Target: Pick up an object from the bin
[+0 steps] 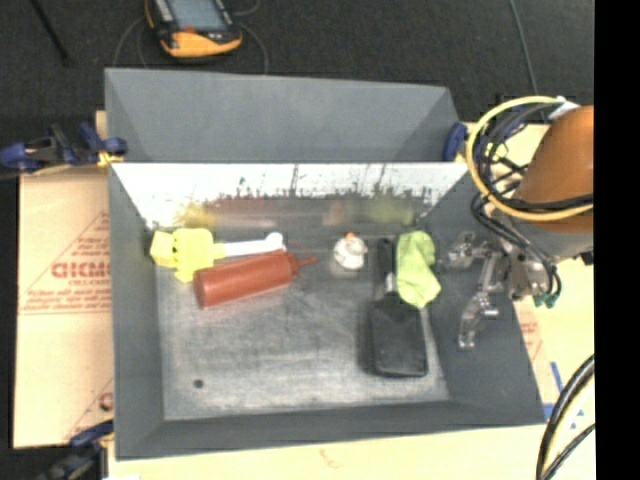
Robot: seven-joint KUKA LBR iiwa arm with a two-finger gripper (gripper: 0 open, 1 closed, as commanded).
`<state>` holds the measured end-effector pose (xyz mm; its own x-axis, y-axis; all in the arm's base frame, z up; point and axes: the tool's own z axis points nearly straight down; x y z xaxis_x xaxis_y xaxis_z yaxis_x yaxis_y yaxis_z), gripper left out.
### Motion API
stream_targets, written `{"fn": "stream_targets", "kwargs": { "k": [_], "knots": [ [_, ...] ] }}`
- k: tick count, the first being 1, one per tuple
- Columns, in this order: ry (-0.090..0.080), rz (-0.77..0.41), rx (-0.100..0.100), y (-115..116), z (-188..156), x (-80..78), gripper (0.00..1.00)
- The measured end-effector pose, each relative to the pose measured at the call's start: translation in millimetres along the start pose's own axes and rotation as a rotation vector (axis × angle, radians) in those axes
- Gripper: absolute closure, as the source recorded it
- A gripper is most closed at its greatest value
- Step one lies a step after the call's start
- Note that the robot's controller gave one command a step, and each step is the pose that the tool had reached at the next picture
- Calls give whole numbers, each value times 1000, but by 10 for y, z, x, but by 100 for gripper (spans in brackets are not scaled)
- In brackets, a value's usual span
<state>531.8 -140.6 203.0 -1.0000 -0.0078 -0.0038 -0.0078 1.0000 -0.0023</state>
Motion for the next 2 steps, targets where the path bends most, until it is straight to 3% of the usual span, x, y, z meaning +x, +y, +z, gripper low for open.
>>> {"fn": "stream_targets", "kwargs": {
  "k": [1, 2],
  "knots": [
    [0, -2, 0, 2, 0, -1, 100],
    [0, -2, 0, 1, 0, 0, 100]
  ]
}}
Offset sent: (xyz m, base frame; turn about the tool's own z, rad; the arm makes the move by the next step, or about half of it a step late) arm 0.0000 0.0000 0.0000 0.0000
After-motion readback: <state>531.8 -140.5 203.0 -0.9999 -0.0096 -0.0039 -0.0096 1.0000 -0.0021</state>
